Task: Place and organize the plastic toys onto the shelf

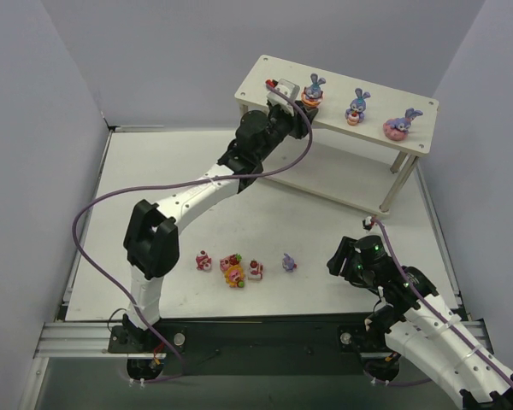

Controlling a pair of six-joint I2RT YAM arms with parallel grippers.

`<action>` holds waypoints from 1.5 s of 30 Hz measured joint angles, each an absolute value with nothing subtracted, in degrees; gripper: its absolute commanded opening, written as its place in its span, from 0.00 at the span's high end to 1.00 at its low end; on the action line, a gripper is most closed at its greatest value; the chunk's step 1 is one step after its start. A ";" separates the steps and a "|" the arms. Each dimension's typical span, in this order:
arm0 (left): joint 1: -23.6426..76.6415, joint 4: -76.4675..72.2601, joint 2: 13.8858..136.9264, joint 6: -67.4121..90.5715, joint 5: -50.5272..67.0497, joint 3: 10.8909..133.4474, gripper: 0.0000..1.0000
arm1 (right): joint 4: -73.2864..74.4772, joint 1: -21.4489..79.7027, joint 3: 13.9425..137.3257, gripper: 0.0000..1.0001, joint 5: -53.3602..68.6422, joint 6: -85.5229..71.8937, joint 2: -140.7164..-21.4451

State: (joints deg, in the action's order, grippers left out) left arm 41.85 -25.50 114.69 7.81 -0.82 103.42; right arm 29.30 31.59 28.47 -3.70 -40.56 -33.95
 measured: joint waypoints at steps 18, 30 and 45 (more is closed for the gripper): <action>41.52 -25.06 118.34 8.27 0.97 108.75 0.50 | 29.12 31.59 27.73 0.47 -4.08 -40.56 -33.58; 41.54 -25.56 118.61 6.98 0.95 108.73 0.47 | 29.12 31.59 27.73 0.47 -4.25 -40.58 -33.58; 41.56 -29.54 118.96 6.87 0.43 107.15 0.47 | 29.12 31.59 27.73 0.47 -4.32 -40.71 -33.58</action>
State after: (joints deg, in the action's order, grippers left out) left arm 41.56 -29.54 118.96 6.87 0.43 107.15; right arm 29.12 31.59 27.73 -4.32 -40.71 -33.58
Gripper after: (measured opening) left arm 0.531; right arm 0.526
